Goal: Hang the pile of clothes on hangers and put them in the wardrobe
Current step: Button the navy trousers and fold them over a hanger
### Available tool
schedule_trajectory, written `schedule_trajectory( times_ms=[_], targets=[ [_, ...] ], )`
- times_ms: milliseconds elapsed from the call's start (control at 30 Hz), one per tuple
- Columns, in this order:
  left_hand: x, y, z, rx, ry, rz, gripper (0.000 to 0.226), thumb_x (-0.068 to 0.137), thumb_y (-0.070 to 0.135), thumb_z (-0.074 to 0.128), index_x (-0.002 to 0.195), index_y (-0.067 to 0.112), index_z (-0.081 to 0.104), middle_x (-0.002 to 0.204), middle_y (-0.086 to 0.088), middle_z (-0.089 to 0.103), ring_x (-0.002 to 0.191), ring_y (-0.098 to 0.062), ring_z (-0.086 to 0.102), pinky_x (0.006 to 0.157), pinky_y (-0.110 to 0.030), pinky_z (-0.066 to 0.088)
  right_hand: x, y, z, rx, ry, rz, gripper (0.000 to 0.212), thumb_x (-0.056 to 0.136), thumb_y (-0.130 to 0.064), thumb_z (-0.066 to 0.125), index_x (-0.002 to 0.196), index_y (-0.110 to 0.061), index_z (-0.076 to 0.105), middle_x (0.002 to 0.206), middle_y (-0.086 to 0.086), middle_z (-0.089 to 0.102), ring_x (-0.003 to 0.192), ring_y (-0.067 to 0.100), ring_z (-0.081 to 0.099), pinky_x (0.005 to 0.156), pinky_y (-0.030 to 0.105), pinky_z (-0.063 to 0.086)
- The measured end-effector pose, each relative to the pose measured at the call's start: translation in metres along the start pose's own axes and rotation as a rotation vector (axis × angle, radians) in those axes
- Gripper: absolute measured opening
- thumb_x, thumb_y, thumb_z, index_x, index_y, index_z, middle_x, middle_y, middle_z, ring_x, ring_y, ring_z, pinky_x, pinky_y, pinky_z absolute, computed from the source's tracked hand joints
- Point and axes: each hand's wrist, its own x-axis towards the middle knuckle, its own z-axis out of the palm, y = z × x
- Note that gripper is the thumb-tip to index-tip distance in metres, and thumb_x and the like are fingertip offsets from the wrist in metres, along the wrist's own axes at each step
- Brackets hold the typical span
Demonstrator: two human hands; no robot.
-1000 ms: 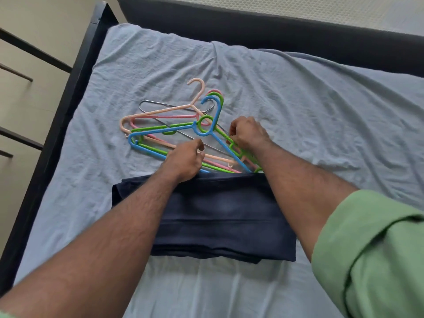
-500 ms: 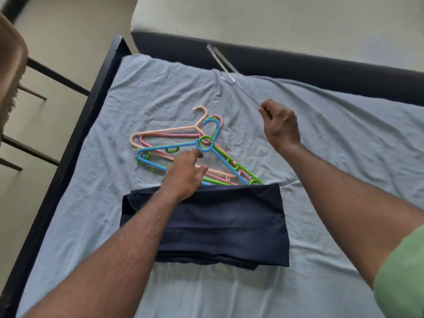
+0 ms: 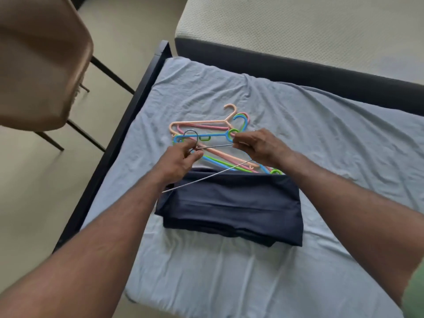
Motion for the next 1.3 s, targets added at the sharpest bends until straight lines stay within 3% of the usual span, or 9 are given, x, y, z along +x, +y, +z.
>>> schedule_trajectory(
  times_ms=[200,300,467,633,800,1000,1067,1200,1300],
  targets=[
    [-0.092,-0.030,-0.025,-0.419,0.164,-0.147,0.030,0.103,0.029,0.055,0.132,0.025,0.059,0.073,-0.005,0.056,0.055,-0.006,0.047,0.056,-0.021,0.041,0.018,-0.091,0.053,0.072,0.085,0.082,0.025,0.093,-0.043,0.058,0.084,-0.024,0.072,0.074,-0.001,0.071,0.072,0.027,0.067,0.079,0.043,0.046],
    [-0.137,-0.060,-0.035,-0.427,0.395,-0.193,0.019,0.105,0.022,0.052,0.116,0.018,0.067,0.091,0.003,0.068,0.066,0.001,0.058,0.066,-0.017,0.046,0.022,-0.134,0.086,0.145,-0.003,0.153,0.023,0.095,-0.045,0.058,0.091,-0.026,0.071,0.093,-0.007,0.074,0.099,0.022,0.068,0.098,0.047,0.036],
    [-0.209,-0.105,-0.042,-0.628,0.653,-0.367,0.021,0.084,0.025,0.079,0.090,0.006,0.072,0.083,-0.012,0.076,0.073,-0.012,0.068,0.065,-0.027,0.049,0.033,-0.183,0.124,0.208,-0.132,0.065,0.014,0.099,-0.034,0.061,0.098,-0.022,0.068,0.117,-0.009,0.066,0.131,0.015,0.051,0.115,0.061,0.014],
    [-0.232,-0.137,-0.070,-0.772,0.391,-0.403,0.059,0.079,0.033,0.082,0.130,0.034,0.052,0.099,-0.008,0.077,0.062,-0.018,0.060,0.049,-0.025,0.035,0.062,-0.224,0.149,0.227,-0.228,0.011,0.017,0.098,-0.035,0.063,0.099,-0.019,0.068,0.126,-0.004,0.066,0.141,0.019,0.044,0.113,0.056,0.023],
    [-0.220,-0.150,-0.084,-0.592,0.426,-0.400,0.027,0.103,0.039,0.053,0.105,0.018,0.071,0.088,-0.009,0.074,0.059,-0.014,0.062,0.047,-0.026,0.040,0.074,-0.247,0.169,0.168,-0.278,0.084,0.017,0.097,-0.041,0.062,0.104,-0.026,0.066,0.148,-0.004,0.053,0.144,0.022,0.040,0.116,0.065,0.022],
    [-0.204,-0.173,-0.082,-0.682,0.579,-0.465,0.032,0.106,0.039,0.043,0.101,0.025,0.071,0.087,0.000,0.073,0.072,-0.009,0.062,0.061,-0.029,0.048,0.030,-0.257,0.182,0.281,0.165,0.604,0.085,0.074,-0.062,0.074,0.142,-0.024,0.041,0.160,0.001,0.031,0.146,0.020,0.031,0.121,0.052,0.022],
    [-0.197,-0.175,-0.073,-0.698,0.579,-0.473,0.032,0.107,0.040,0.041,0.103,0.027,0.070,0.094,0.003,0.075,0.081,-0.010,0.066,0.069,-0.030,0.051,0.002,-0.250,0.186,0.247,0.030,0.749,0.106,0.068,-0.070,0.076,0.151,-0.024,0.029,0.164,0.001,0.022,0.152,0.020,0.021,0.123,0.057,0.013],
    [-0.180,-0.179,-0.054,-0.635,0.509,-0.498,0.032,0.108,0.037,0.039,0.109,0.025,0.069,0.103,0.006,0.074,0.091,-0.010,0.066,0.075,-0.027,0.047,-0.032,-0.230,0.205,-0.059,-0.522,0.661,0.144,0.059,-0.076,0.079,0.160,-0.025,-0.010,0.169,0.001,-0.015,0.156,0.020,-0.014,0.122,0.061,-0.003],
    [-0.170,-0.184,-0.044,-0.631,0.535,-0.564,0.030,0.107,0.032,0.041,0.100,0.023,0.069,0.102,0.002,0.073,0.083,-0.009,0.064,0.074,-0.030,0.047,-0.034,-0.220,0.215,-0.244,-0.575,0.555,0.149,0.059,-0.067,0.085,0.156,-0.032,-0.023,0.167,0.006,-0.021,0.156,0.025,-0.015,0.120,0.066,0.003]
  ],
)
